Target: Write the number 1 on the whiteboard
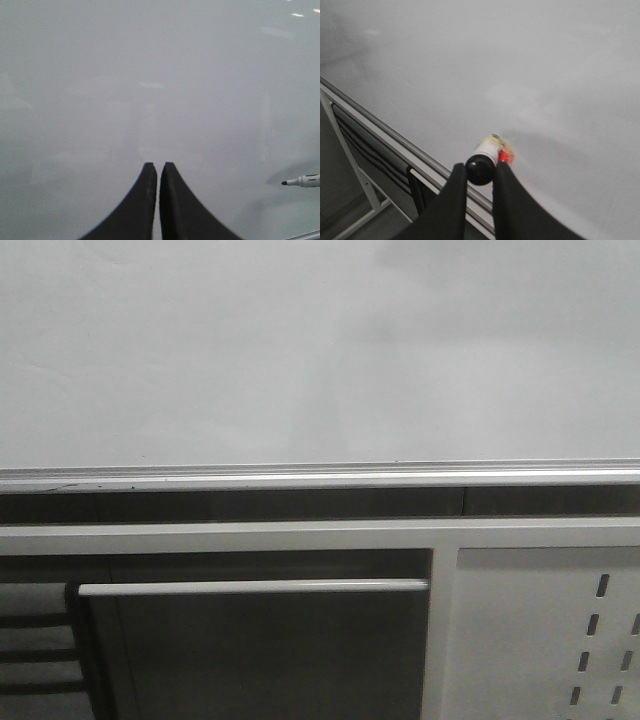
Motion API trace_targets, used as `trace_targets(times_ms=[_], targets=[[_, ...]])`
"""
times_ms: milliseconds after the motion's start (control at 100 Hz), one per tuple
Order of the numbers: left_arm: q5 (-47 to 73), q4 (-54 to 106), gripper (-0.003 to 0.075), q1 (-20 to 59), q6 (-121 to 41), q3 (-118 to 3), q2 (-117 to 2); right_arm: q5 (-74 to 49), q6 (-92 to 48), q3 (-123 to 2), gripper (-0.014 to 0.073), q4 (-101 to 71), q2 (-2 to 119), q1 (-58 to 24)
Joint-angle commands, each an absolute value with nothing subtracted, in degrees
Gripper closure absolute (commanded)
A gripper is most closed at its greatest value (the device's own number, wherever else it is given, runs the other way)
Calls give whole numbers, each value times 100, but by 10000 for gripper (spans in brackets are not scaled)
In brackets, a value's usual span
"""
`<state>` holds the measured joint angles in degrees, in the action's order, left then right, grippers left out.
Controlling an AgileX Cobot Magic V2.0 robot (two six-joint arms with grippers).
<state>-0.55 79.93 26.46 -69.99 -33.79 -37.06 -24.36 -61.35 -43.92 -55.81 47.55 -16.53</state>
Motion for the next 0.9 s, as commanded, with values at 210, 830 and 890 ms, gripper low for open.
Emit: trace_targets(times_ms=[210,830,890], targets=[[-110,7858,741,2630,-6967,-3525,-3694,-1803,-6486,-4601,646,-5753,5448,-1656],[1997,7794,741,2641,-7014,-3558,-4190,-4838,-5983,-4719,645,-5665,4719,-1656],[2471,7810,740,2641,-7177,-3607,-4478,-4938,-5849,-4775,645,-5653,4709,-1656]])
